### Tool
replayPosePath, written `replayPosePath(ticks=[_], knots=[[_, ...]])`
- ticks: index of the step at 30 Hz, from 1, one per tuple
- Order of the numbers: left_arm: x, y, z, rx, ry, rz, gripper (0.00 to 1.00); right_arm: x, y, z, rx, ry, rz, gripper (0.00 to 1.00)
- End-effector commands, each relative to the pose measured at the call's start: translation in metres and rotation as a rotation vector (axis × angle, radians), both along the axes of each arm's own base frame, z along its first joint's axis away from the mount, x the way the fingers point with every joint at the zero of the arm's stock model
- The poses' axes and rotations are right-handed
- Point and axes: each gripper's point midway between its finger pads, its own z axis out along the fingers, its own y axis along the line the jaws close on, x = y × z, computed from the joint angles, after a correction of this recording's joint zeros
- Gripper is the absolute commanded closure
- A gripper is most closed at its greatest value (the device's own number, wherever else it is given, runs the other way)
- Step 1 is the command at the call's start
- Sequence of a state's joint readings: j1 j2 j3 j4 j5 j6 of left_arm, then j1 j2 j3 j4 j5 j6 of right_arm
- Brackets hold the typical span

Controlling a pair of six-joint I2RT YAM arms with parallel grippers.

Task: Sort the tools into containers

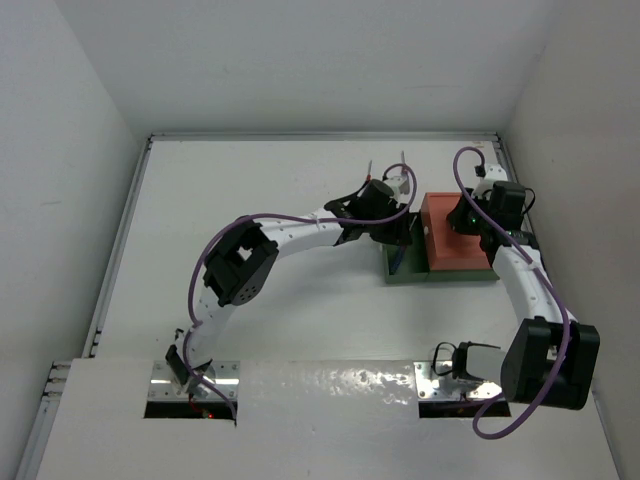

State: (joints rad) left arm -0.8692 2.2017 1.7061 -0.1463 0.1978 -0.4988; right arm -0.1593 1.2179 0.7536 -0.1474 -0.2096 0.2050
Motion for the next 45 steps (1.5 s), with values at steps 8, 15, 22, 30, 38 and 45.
replayPosePath(ticks=[8,15,22,30,38,45], knots=[[0.029,-0.029,0.09,-0.164,-0.212,-0.022,0.52,-0.061,0.001,-0.068,0.002,0.324,-0.012,0.83],[0.085,-0.013,0.158,-0.145,-0.419,0.066,0.56,-0.06,0.002,-0.066,0.0,0.319,-0.009,0.83],[0.201,0.085,0.125,0.23,-0.624,0.478,0.5,-0.061,0.003,-0.068,0.007,0.32,-0.009,0.83],[0.213,0.122,0.021,0.518,-0.55,0.422,0.37,-0.063,0.004,-0.075,0.017,0.339,-0.004,0.83],[0.221,0.109,0.001,0.504,-0.589,0.359,0.32,-0.071,0.005,-0.083,0.018,0.37,-0.004,0.83],[0.222,0.11,-0.001,0.487,-0.564,0.41,0.32,-0.071,0.004,-0.084,0.009,0.37,-0.006,0.83]])
